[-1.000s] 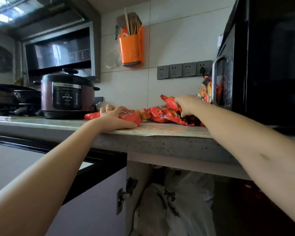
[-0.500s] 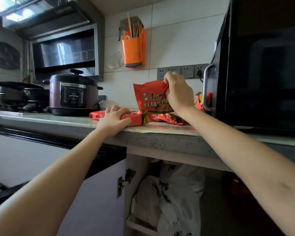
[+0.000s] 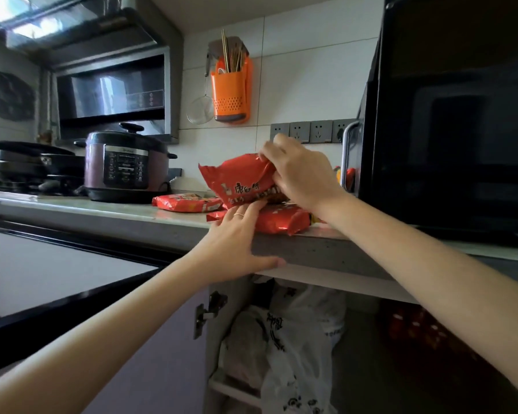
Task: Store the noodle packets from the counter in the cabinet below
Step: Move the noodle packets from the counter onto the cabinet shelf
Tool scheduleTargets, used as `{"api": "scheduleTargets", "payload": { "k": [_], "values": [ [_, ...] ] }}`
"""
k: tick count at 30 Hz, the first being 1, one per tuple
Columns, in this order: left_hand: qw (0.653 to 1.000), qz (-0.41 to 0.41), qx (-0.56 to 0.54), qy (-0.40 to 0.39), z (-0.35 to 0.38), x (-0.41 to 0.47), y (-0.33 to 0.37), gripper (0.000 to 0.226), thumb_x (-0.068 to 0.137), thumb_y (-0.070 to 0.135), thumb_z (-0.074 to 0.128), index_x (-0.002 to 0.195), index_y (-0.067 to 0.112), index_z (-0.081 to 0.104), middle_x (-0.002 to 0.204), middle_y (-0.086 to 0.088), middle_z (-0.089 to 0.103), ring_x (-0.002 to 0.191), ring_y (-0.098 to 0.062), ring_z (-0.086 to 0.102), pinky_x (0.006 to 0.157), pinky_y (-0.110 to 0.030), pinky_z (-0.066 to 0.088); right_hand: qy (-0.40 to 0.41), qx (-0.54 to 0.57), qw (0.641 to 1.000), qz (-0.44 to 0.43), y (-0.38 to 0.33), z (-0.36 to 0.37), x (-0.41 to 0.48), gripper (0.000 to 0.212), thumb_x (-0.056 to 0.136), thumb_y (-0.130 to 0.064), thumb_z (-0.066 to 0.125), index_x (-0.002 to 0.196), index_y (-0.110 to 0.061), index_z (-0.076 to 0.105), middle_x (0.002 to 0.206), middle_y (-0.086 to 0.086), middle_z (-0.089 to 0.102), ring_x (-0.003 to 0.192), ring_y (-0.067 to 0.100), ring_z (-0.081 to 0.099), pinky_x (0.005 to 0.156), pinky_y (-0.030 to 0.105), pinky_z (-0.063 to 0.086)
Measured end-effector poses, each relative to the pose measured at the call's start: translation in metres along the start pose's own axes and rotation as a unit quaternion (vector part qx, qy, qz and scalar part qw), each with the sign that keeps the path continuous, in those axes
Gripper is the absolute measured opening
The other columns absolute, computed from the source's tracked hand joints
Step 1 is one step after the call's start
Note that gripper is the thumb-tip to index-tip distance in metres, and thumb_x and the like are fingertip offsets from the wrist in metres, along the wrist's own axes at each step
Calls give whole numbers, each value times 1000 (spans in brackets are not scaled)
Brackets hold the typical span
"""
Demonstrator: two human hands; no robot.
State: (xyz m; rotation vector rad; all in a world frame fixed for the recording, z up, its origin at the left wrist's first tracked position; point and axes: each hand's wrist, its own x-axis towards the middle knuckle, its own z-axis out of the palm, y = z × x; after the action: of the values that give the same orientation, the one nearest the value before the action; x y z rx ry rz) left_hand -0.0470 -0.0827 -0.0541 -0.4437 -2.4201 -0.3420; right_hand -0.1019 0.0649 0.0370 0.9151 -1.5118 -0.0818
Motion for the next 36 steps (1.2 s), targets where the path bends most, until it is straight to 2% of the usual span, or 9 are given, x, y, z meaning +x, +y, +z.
{"api": "scheduleTargets", "payload": {
  "k": [6,9,12,14,17,24,29,33,36],
  "values": [
    [990,45,-12,133,10,-13,-20,49,79,29,68,123,23,46,123,4,42,106,-24,53,92,-38,44,-106,40,989,-95,5,-11,-42,36,77,1,64,109,-15,64,91,7,59,79,24,60,45,34,51],
    [980,51,-108,160,9,-10,-24,39,78,21,68,113,22,51,116,6,49,104,-16,53,89,-42,47,-148,141,979,-25,2,-17,-50,35,88,-18,52,121,-25,60,100,0,57,93,18,57,73,42,52],
    [965,31,-155,211,13,-11,-23,44,74,16,72,112,21,50,115,8,51,107,-11,52,94,-38,46,-193,234,950,76,-5,-26,-54,70,82,-55,53,143,-29,30,117,-12,47,101,-3,44,102,39,34],
    [957,17,-115,266,14,-14,-18,54,70,17,74,116,23,46,116,8,41,109,-14,47,93,-31,43,-245,237,935,92,-9,-27,-56,105,68,-67,67,149,-25,14,133,-4,35,117,6,37,107,39,30],
    [960,6,-12,280,7,-10,-14,74,65,18,74,128,29,37,124,0,29,117,-20,32,102,-37,33,-287,167,938,95,-12,-17,-55,108,70,-63,68,151,-17,12,153,10,16,140,25,25,114,43,29],
    [962,-55,-94,249,6,-10,-21,97,62,25,80,142,24,25,142,-9,18,136,-29,20,110,-56,26,-62,-8,995,-73,-21,-16,-67,56,92,-46,47,123,0,59,121,15,65,103,29,64,71,43,59],
    [906,86,-117,397,2,-50,-22,110,55,36,85,137,15,16,139,-11,16,137,-24,16,115,-43,27,128,49,985,-101,-35,-42,-82,43,91,-38,60,116,-2,66,119,9,67,98,21,60,69,39,54],
    [898,147,-171,377,9,-91,-12,114,58,28,90,127,-14,11,140,-21,22,132,-46,32,107,-47,40,181,109,970,-121,-71,-54,-105,36,94,-39,50,106,-7,60,109,10,71,86,20,62,67,34,52],
    [900,131,-236,343,17,-117,-2,108,54,13,91,127,-1,13,138,-10,39,125,-34,48,102,-43,44,166,240,956,-41,-89,-50,-121,45,98,-39,39,97,-2,64,96,12,72,81,25,65,66,35,52]
  ]
}}
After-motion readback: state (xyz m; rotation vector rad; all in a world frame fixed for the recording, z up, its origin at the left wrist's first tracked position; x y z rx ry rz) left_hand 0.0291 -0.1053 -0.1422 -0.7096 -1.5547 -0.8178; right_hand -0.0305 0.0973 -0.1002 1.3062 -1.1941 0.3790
